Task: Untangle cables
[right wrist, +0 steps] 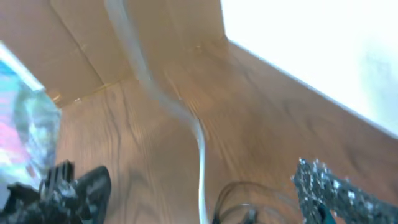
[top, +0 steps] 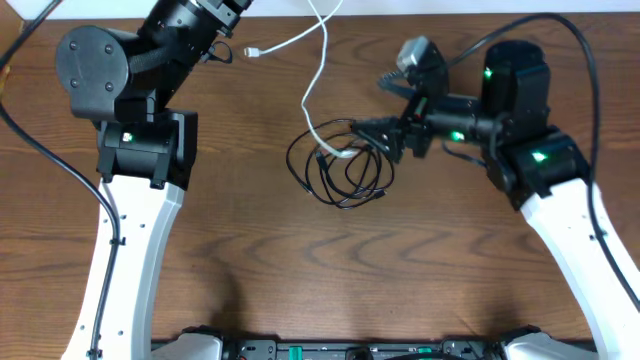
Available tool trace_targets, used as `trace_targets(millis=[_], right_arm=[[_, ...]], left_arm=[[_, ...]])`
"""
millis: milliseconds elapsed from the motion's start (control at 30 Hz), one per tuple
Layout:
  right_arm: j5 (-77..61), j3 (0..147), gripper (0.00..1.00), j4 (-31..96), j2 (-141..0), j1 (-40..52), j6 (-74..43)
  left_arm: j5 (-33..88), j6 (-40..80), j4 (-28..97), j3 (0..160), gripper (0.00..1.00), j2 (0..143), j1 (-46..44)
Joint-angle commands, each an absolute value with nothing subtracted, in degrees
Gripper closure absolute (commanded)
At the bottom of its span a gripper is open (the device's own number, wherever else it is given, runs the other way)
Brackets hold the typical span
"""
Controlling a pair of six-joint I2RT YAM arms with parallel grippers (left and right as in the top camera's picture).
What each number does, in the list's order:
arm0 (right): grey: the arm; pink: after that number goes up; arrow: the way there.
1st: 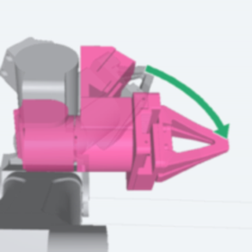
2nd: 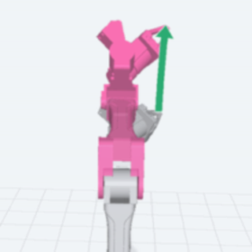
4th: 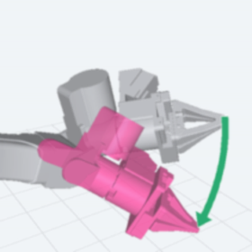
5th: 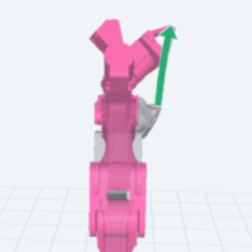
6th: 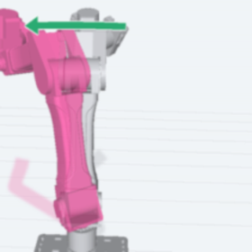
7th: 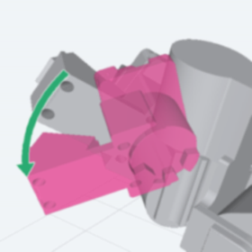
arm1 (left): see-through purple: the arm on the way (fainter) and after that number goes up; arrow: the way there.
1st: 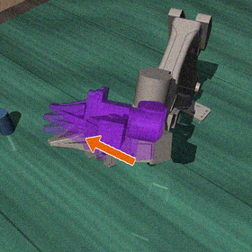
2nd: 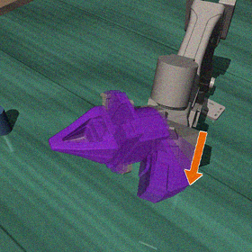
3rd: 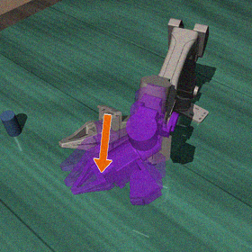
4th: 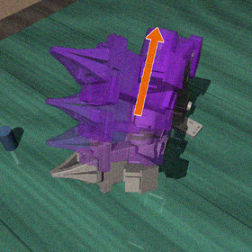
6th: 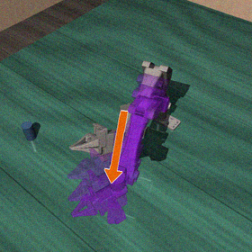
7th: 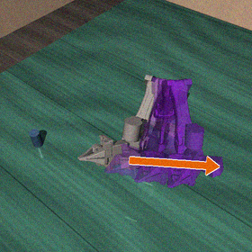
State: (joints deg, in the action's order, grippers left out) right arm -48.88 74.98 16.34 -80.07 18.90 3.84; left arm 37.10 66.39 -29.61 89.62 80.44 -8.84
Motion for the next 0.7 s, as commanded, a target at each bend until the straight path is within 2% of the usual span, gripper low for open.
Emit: trace_targets(millis=[0,133,300,433,567,600,633,667], right_arm=[[-58.37,75.66,0.09,9.58,-84.07,19.4,-0.97],[-61.69,75.66,0.09,-2.26,-88.03,19.51,-8.99],[-62.65,75.66,0.12,-16.62,-91.7,20.1,-20.29],[-63.59,75.66,0.16,-16.95,-92.25,20.1,-20.78],[-62.98,75.66,0.24,-16.95,-92.92,20.4,-20.78],[-62.28,75.64,0.35,-16.69,-93.25,20.4,-20.78],[-61.76,75.64,0.41,-16.23,-93.41,20.4,-20.8],[-60.84,75.64,0.57,-14.7,-93.49,20.4,-20.78]], left_arm=[[35.9,68.25,-27.92,90.78,0.93,78.96,-8.97],[31.73,69.78,-19.86,90.78,0.93,78.98,-10.74],[20.18,69.71,-15.66,90.78,0.93,78.98,-17.54],[14.9,69.76,-12.12,90.78,0.92,79.0,-20.34],[14.63,69.71,-12.01,90.76,0.93,79.57,-23.77],[14.26,69.71,-11.88,90.76,0.92,79.85,-25.08],[14.28,69.23,-11.73,90.76,0.92,80.14,-25.65],[14.26,68.14,-11.29,90.74,0.93,80.4,-25.76]])
